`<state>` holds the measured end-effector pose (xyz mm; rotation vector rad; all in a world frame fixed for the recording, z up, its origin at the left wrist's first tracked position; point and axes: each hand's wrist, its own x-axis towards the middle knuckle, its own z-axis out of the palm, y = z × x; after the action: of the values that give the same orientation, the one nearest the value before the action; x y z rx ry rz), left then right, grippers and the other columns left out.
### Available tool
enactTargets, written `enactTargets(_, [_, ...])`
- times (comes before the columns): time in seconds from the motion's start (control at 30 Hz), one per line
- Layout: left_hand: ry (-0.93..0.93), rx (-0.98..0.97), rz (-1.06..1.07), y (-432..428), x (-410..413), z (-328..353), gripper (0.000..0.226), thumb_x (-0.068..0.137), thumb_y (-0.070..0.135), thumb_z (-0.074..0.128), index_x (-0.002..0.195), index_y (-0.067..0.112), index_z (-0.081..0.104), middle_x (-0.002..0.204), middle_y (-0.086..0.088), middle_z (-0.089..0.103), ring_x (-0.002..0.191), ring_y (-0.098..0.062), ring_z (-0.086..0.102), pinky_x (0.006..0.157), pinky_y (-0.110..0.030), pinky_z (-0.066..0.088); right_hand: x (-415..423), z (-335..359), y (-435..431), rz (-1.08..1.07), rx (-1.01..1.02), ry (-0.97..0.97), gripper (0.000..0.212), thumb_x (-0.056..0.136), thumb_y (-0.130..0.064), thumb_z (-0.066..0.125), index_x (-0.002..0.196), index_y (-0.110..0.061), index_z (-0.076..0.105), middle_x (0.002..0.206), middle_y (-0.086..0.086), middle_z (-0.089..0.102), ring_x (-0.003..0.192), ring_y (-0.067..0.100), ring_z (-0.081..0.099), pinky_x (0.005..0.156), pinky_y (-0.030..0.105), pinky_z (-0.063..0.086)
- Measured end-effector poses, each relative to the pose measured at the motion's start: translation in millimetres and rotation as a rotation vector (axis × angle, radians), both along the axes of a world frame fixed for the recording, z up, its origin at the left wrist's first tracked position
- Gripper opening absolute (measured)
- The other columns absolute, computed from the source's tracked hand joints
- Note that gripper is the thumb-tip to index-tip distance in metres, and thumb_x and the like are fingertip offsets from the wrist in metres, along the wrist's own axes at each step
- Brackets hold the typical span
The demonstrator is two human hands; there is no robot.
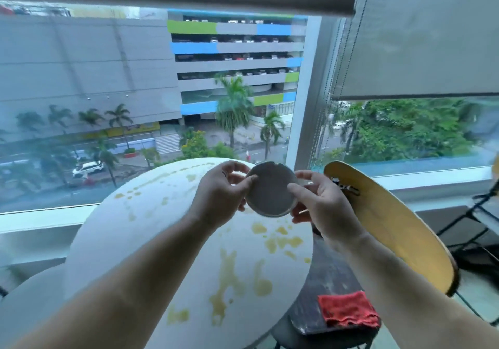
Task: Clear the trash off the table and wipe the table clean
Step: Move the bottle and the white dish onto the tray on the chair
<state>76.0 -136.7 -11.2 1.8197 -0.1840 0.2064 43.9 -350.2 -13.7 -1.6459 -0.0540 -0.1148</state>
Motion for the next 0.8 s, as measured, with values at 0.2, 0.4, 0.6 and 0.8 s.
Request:
enactTargets(0.2, [0.04,0.066,-0.121,-82.2,35.5,2.6,0.019,0.098,0.017,0.072,0.106,0.0,0.072,0.086,-0.012,0.077,0.067,-0.023,0.07,0.069,-0.043,0.063,16.1,-28.4,-90.3,-0.11,0.134,0.02,0.027,0.099,-0.019,0.071,0.124,-0.016,0.064,0.083,0.005,0.073,0.066,0.021,0.07,0.067,0.043,0.058])
enactTargets(0.4, [-0.043,0.356,-0.055,-118.0,72.7,-27.6,0.011,0.094,0.024,0.074,0.095,0.014,0.078,0.086,0.001,0.079,0.082,-0.017,0.075,0.08,-0.035,0.062,45.7,-86.2,-155.6,-0.295,0.216,0.119,0.025,0.094,-0.013,0.071,0.117,-0.019,0.061,0.102,0.019,0.072,0.077,0.028,0.067,0.063,0.043,0.06])
enactTargets(0.6, [-0.124,0.566,-0.071,-139.9,93.4,-46.5,0.009,0.093,0.021,0.073,0.093,0.015,0.08,0.086,0.006,0.078,0.082,-0.007,0.072,0.086,-0.028,0.059,52.4,-183.8,-167.7,-0.349,0.142,0.464,0.036,0.096,-0.002,0.057,0.128,-0.017,0.049,0.099,0.024,0.068,0.071,0.031,0.07,0.056,0.036,0.06])
enactTargets(0.8, [-0.092,0.748,-0.179,-152.6,122.4,-59.9,0.01,0.093,0.023,0.073,0.096,0.017,0.08,0.09,0.005,0.077,0.072,0.006,0.064,0.076,-0.011,0.052,43.3,-261.1,-153.2,-0.316,0.016,0.71,0.042,0.097,0.001,0.053,0.131,-0.022,0.045,0.1,0.016,0.065,0.081,0.028,0.073,0.072,0.046,0.067])
